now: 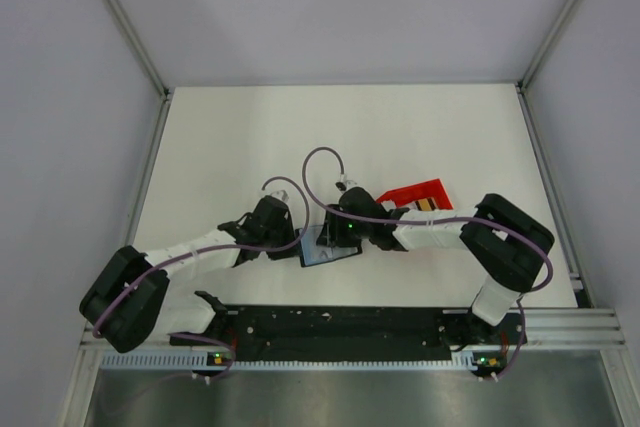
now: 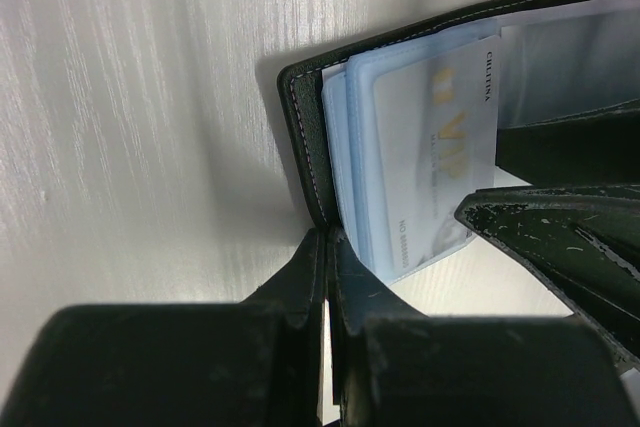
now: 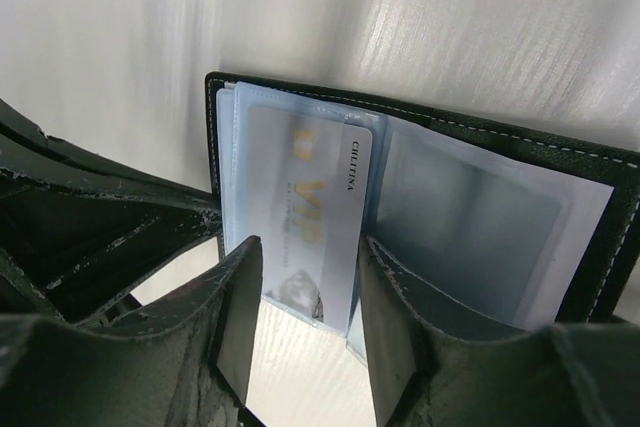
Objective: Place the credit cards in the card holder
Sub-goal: Insert the credit card into the card holder, then pick up the credit card from the storage box, then turn over the card slot in the card holder.
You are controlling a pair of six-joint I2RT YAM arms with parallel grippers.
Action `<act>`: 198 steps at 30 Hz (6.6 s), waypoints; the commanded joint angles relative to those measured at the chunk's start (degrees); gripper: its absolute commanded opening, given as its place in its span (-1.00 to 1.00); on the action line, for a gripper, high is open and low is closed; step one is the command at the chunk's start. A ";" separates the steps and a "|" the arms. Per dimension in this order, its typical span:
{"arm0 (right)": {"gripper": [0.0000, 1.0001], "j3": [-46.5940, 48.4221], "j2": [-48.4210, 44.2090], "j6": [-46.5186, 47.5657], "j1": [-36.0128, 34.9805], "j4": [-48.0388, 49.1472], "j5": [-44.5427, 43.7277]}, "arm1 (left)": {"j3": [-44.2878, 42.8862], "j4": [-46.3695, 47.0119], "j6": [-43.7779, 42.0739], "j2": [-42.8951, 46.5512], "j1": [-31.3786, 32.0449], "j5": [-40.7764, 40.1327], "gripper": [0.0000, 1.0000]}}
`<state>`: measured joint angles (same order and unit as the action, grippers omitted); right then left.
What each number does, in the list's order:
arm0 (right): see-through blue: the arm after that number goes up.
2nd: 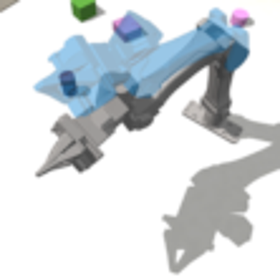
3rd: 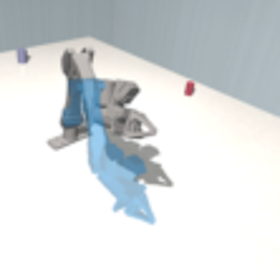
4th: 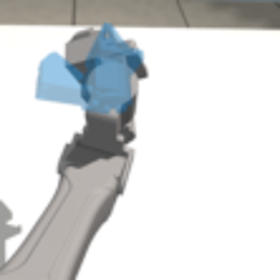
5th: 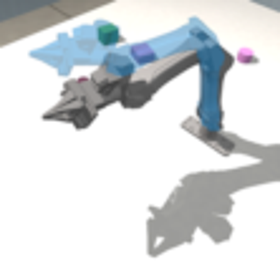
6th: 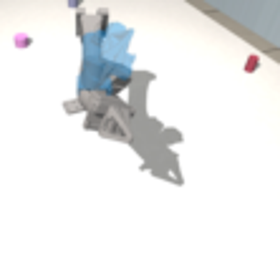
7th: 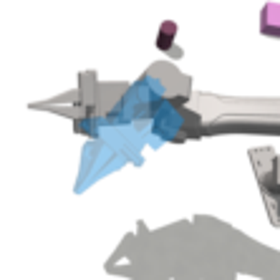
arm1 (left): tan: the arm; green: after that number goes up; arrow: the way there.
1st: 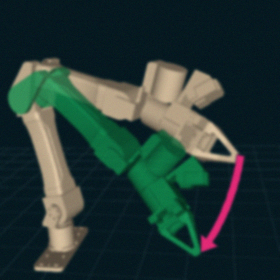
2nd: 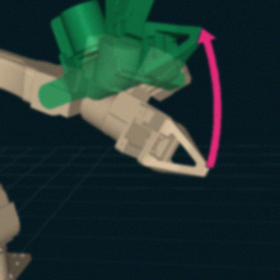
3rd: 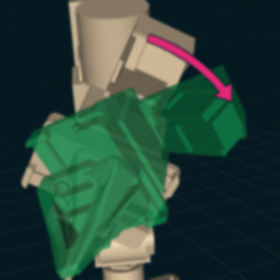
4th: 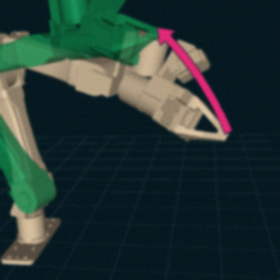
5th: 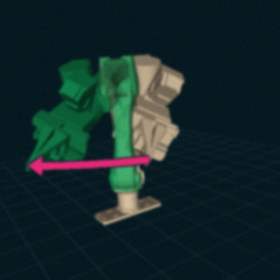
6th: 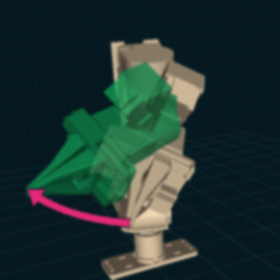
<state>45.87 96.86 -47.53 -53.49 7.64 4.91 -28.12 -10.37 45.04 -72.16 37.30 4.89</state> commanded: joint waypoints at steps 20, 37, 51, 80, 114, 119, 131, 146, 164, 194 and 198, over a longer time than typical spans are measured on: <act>-0.98 3.18 -0.44 -0.72 -1.61 4.83 9.85 | -0.27 2.20 -0.30 0.18 0.14 0.57 -1.00; -0.46 3.97 -1.84 -0.29 -1.35 1.52 8.91 | -0.09 1.06 -0.21 1.58 0.14 -0.14 -1.00; -0.10 3.35 -19.32 9.55 3.65 -15.08 -7.25 | -1.67 -5.01 -3.99 4.84 0.14 -0.58 -1.00; 0.45 -3.33 -18.73 19.14 28.80 -20.56 10.56 | -4.66 -5.54 -4.96 4.05 0.14 1.97 -1.00; -0.59 -3.86 -21.10 18.17 29.76 -19.59 13.73 | -4.05 -2.99 -4.34 1.94 0.14 3.46 -1.00; -0.75 -3.68 -21.36 18.17 29.94 -19.68 14.08 | -3.87 -2.55 -4.34 1.32 0.23 3.82 -1.00; -0.95 -4.30 -23.39 18.52 30.99 -20.21 11.27 | -3.87 -2.11 -4.52 0.97 0.14 4.08 -1.00; -0.87 -3.15 -14.25 19.84 28.36 -19.51 8.98 | -3.61 -1.67 -4.69 0.97 0.23 4.26 -1.00; -1.00 -1.74 -32.95 18.18 27.39 -23.72 3.34 | -4.40 -2.81 -4.69 2.46 0.14 3.90 -1.00; -1.00 6.68 -11.96 -6.88 -10.75 -7.02 -20.10 | -3.43 -5.01 -1.71 10.37 0.14 5.57 -1.00; -1.00 8.53 -8.80 -6.52 -11.10 -7.46 -20.11 | -3.52 -4.92 -1.79 10.46 0.14 5.66 -1.00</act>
<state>50.87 85.56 -53.76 -63.70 -1.74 -11.94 -30.98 -16.71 42.72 -63.11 37.26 10.09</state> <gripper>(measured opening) 0.006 0.008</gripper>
